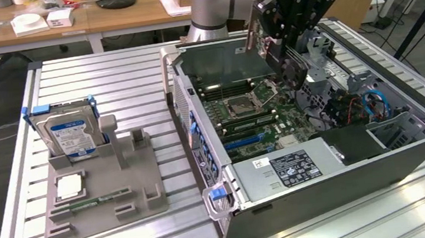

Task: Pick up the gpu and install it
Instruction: 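Insert the gpu into the slot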

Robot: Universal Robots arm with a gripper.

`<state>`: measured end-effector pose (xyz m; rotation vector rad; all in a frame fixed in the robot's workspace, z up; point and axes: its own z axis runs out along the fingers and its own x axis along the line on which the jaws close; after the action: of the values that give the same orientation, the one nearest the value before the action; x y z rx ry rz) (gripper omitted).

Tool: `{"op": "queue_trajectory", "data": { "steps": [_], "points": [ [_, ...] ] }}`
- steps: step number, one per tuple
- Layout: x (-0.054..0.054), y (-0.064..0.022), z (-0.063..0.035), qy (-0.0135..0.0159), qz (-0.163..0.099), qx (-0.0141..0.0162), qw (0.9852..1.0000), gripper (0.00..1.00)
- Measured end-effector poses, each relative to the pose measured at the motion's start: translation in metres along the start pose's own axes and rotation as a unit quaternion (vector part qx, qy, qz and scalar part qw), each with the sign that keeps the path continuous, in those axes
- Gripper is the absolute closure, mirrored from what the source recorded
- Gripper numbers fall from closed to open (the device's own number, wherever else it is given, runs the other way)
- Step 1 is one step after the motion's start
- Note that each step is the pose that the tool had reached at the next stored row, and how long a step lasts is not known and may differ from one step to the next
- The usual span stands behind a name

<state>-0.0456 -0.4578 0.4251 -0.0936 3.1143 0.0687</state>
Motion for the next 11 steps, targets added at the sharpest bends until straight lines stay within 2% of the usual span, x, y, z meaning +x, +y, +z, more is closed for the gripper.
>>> {"op": "queue_trajectory", "data": {
  "steps": [11],
  "points": [
    [0.0000, 0.0000, 0.0000, 0.0013, -0.031, -0.0008, 0.9995, 0.74]
  ]
}}
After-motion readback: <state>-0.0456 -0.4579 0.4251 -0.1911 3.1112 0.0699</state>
